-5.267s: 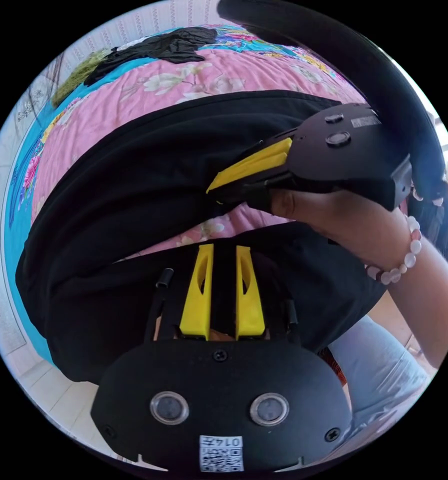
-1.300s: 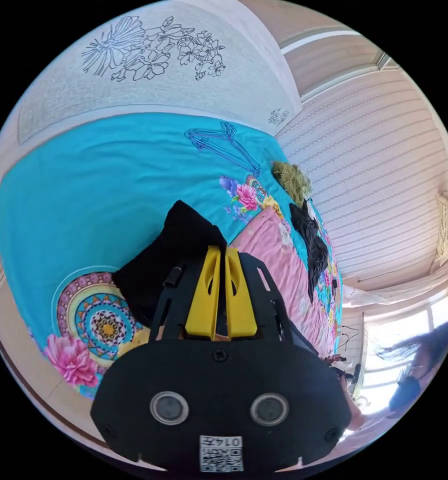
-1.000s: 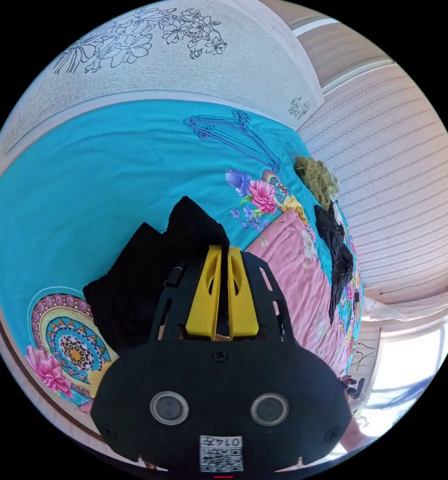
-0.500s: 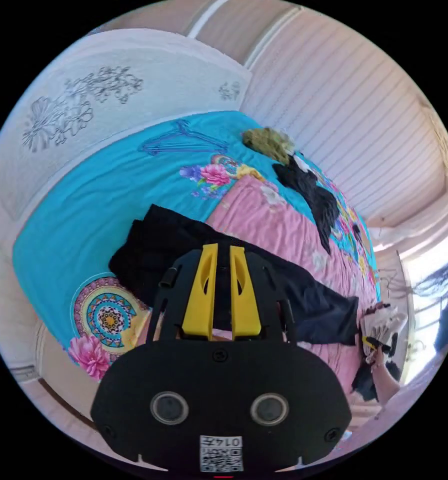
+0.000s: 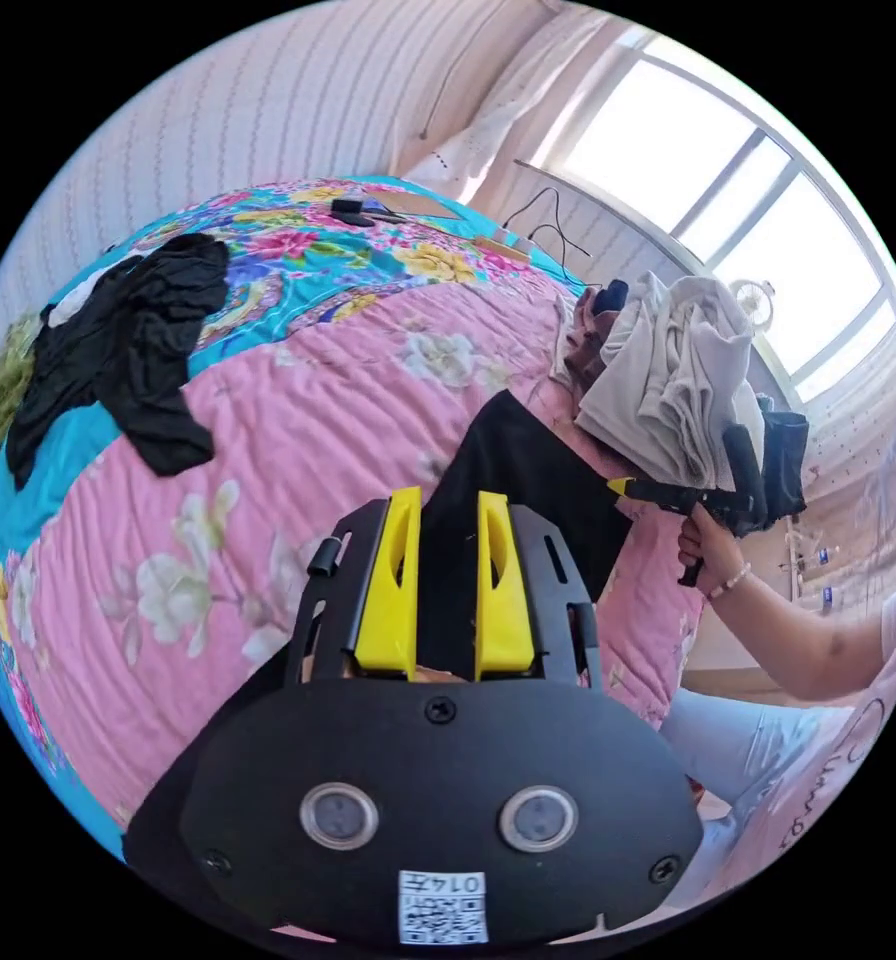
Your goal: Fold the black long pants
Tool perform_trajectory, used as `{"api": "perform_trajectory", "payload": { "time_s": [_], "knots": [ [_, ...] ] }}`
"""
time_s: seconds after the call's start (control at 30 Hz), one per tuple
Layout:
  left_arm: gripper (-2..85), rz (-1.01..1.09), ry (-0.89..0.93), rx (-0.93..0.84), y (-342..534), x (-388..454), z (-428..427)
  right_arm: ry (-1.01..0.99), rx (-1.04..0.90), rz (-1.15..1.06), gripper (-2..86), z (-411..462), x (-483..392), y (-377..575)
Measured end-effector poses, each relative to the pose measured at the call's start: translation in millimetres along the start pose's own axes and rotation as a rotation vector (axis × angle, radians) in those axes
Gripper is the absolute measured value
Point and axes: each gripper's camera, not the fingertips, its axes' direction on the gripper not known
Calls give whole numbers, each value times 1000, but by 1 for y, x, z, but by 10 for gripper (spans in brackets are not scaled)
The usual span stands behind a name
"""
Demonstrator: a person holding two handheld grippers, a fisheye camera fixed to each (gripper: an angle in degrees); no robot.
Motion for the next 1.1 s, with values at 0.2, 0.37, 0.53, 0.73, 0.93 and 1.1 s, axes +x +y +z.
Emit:
{"api": "perform_trajectory", "payload": {
  "time_s": [0.2, 0.37, 0.53, 0.73, 0.93, 1.1],
  "knots": [
    [94, 154, -10, -126, -80, 80, 136, -64, -10, 9, -1, -35, 37, 56],
    [106, 203, -108, -258, -106, 107, 245, -91, 3, 4, 10, -34, 69, 73],
    [100, 313, -144, -288, -116, 132, 301, -17, 1, -39, 60, -34, 75, 88],
    [7, 352, -233, -349, -116, 146, 363, -52, -6, -32, 77, -32, 87, 104],
    [12, 379, -272, -335, -127, 141, 398, -51, -10, -19, 82, -34, 97, 117],
    [76, 359, -232, -344, -129, 137, 422, -65, -24, 2, 109, -37, 103, 128]
  ]
}}
